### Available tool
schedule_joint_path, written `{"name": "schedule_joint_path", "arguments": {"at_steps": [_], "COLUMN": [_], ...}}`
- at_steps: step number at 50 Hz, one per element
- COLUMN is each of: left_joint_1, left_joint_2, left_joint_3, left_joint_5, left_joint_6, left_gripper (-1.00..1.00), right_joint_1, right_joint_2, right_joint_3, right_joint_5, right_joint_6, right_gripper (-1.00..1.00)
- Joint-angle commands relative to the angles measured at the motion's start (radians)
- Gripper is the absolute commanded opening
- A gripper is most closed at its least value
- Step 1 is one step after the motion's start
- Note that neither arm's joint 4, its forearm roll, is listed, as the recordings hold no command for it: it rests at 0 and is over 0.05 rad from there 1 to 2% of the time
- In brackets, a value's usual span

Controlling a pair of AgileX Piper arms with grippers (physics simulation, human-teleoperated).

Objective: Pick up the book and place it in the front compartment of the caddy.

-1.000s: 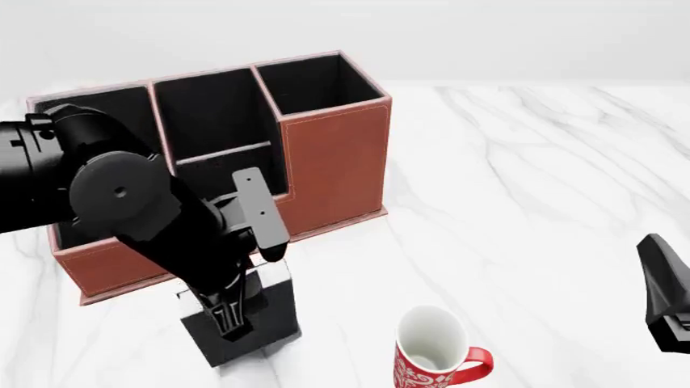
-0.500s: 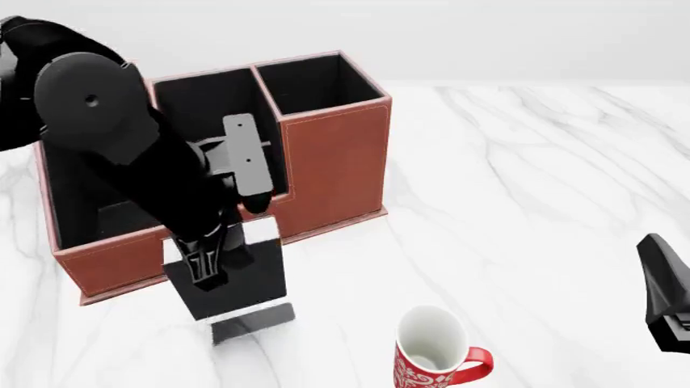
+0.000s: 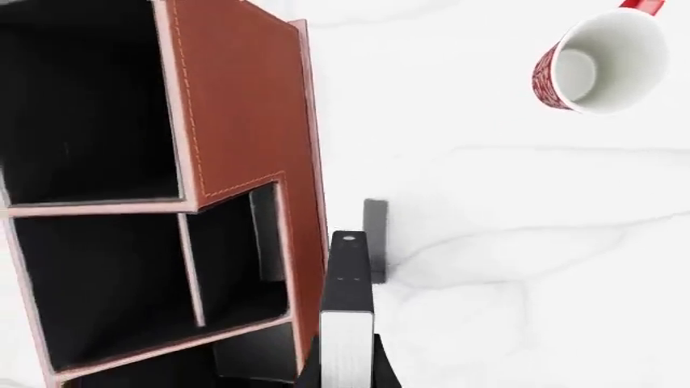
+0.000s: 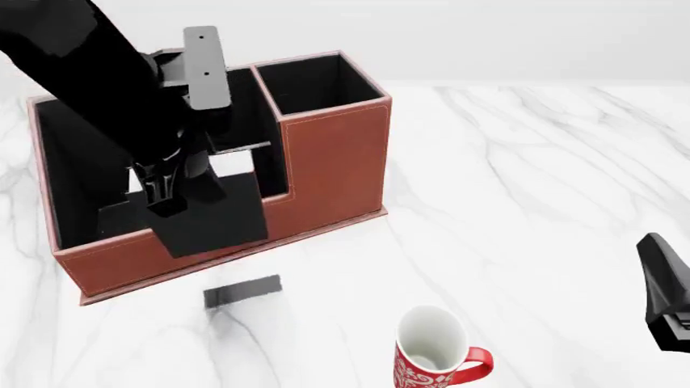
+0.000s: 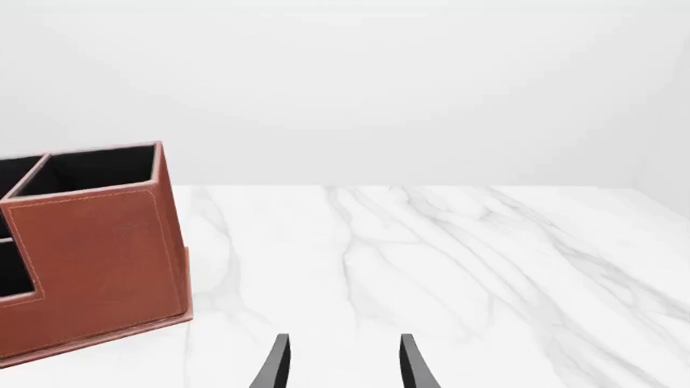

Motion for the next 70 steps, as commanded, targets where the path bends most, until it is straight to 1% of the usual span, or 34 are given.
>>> {"name": "schedule_joint_path", "arguments": {"at_steps": [1,9,13,14,21,22,24,28,31,32,34,37,38,42,43,45,49,51,63,69,70], "left_joint_1": [0.066,0.095,0.124,0.126,0.141,0.153,0.151,0.163,0.198,0.186,0.193,0.186,0.204,0.209,0.202,0.218,0.236,0.229,0.257,0.250,0.257], "left_joint_2": [-0.016,0.005,0.019,0.025,0.047,0.046,0.058,0.069,0.071,0.085,0.088,0.103,0.101,0.120,0.132,0.133,0.140,0.155,0.190,0.218,0.220], "left_joint_3": [-0.053,-0.094,-0.122,-0.138,-0.173,-0.177,-0.199,-0.213,-0.221,-0.236,-0.241,-0.259,-0.263,-0.290,-0.306,-0.306,-0.319,-0.339,-0.387,-0.424,-0.427], "left_joint_5": [0.025,0.025,0.025,0.025,0.025,0.025,0.025,0.025,0.025,0.025,0.025,0.025,0.025,0.025,0.025,0.025,0.025,0.025,0.025,0.025,0.025], "left_joint_6": [0.102,0.126,0.144,0.143,0.158,0.169,0.166,0.174,0.204,0.188,0.195,0.185,0.202,0.205,0.195,0.216,0.234,0.224,0.256,0.248,0.257], "left_gripper": [-1.00,-1.00,-1.00,-1.00,-1.00,-1.00,-1.00,-1.00,-1.00,-1.00,-1.00,-1.00,-1.00,-1.00,-1.00,-1.00,-1.00,-1.00,-1.00,-1.00,-1.00], "right_joint_1": [0.000,0.000,0.000,0.000,0.000,0.000,0.000,0.000,0.000,0.000,0.000,0.000,0.000,0.000,0.000,0.000,0.000,0.000,0.000,0.000,0.000], "right_joint_2": [0.004,0.012,0.019,0.018,0.018,0.018,0.019,0.018,0.018,0.018,0.018,0.018,0.018,0.018,0.018,0.018,0.018,0.018,0.019,0.018,0.018], "right_joint_3": [0.000,0.001,0.001,0.001,0.001,0.001,0.001,0.001,0.001,0.001,0.001,0.001,0.001,0.001,0.001,0.001,0.001,0.001,0.001,0.001,0.001], "right_joint_5": [-0.004,-0.012,-0.019,-0.019,-0.019,-0.019,-0.019,-0.019,-0.019,-0.019,-0.019,-0.019,-0.019,-0.019,-0.019,-0.019,-0.019,-0.019,-0.019,-0.019,-0.019], "right_joint_6": [0.000,0.000,0.000,0.000,0.000,0.001,0.000,0.000,0.000,0.000,0.001,0.000,0.000,0.000,0.000,0.001,0.000,0.000,0.000,0.000,0.000], "right_gripper": [1.00,1.00,1.00,1.00,1.00,1.00,1.00,1.00,1.00,1.00,1.00,1.00,1.00,1.00,1.00,1.00,1.00,1.00,1.00,1.00,1.00]}}
